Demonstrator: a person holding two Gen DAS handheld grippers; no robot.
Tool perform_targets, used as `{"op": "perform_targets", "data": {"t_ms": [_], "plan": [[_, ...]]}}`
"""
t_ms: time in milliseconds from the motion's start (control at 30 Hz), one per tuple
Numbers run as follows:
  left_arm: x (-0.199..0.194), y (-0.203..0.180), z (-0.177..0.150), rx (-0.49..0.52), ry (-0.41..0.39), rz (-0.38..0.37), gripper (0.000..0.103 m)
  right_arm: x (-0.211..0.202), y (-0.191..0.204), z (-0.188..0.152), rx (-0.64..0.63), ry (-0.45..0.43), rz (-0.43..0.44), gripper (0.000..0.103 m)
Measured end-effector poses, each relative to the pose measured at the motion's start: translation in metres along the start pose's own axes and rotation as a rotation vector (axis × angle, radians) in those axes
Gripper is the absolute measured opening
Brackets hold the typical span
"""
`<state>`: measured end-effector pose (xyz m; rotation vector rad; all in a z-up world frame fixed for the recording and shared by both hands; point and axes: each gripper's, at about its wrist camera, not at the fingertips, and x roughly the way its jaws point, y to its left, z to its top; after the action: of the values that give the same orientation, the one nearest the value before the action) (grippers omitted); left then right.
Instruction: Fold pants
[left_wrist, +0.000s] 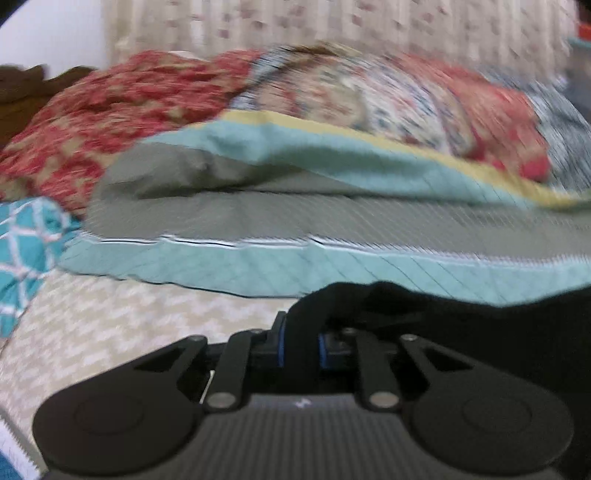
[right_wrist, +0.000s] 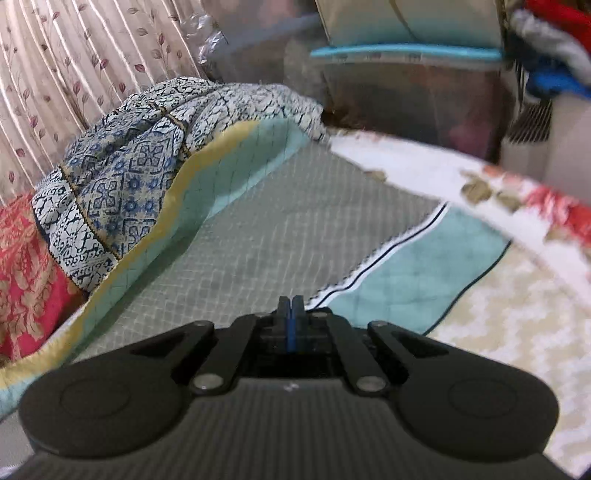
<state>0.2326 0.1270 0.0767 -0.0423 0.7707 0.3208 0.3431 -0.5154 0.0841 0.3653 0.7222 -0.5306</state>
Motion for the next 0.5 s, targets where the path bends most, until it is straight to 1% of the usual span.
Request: {"op": "perform_targets", "data": {"t_ms": [67,133,167,200,233,267,300,333,367,400,433,467,500], "plan": [[-0.012,0.019,0.002,-0.077,-0.014,0.023,0.013,-0.013,-0.006,0.003,0.002,-0.014,0.004,0.002],[-0.028,0.04,0.002,-0.162,-0.033,-0.002,0.013,-0.032,-0.015,0.004,0.056,-0.085,0.031,0.002],[-0.039,0.049,-0.001,-0.191,-0.046,-0.015,0.013,-0.046,-0.022,0.005,0.095,-0.14,0.058,0.002],[-0.048,0.055,-0.005,-0.199,-0.056,-0.017,0.013,-0.057,-0.028,0.005,0.129,-0.184,0.076,0.002],[-0.056,0.058,-0.008,-0.194,-0.061,-0.014,0.013,-0.066,-0.033,0.006,0.145,-0.2,0.074,0.002],[-0.064,0.061,-0.014,-0.19,-0.064,-0.014,0.013,-0.068,-0.034,0.007,0.153,-0.192,0.062,0.003],[-0.07,0.064,-0.018,-0.195,-0.065,-0.02,0.013,-0.068,-0.036,0.007,0.16,-0.161,0.059,0.008],[-0.077,0.067,-0.022,-0.207,-0.066,-0.031,0.013,-0.065,-0.036,0.008,0.168,-0.116,0.069,0.008],[-0.084,0.072,-0.025,-0.223,-0.069,-0.045,0.013,-0.058,-0.034,0.008,0.173,-0.041,0.103,0.011],[-0.091,0.075,-0.029,-0.235,-0.076,-0.057,0.013,-0.048,-0.028,0.006,0.165,0.037,0.14,0.017],[-0.099,0.076,-0.034,-0.241,-0.083,-0.064,0.013,-0.041,-0.021,0.002,0.149,0.095,0.148,0.022],[-0.104,0.077,-0.037,-0.239,-0.085,-0.068,0.013,-0.037,-0.014,-0.003,0.13,0.109,0.135,0.037],[-0.111,0.076,-0.04,-0.232,-0.086,-0.07,0.013,-0.033,-0.006,-0.007,0.118,0.106,0.123,0.05]]}}
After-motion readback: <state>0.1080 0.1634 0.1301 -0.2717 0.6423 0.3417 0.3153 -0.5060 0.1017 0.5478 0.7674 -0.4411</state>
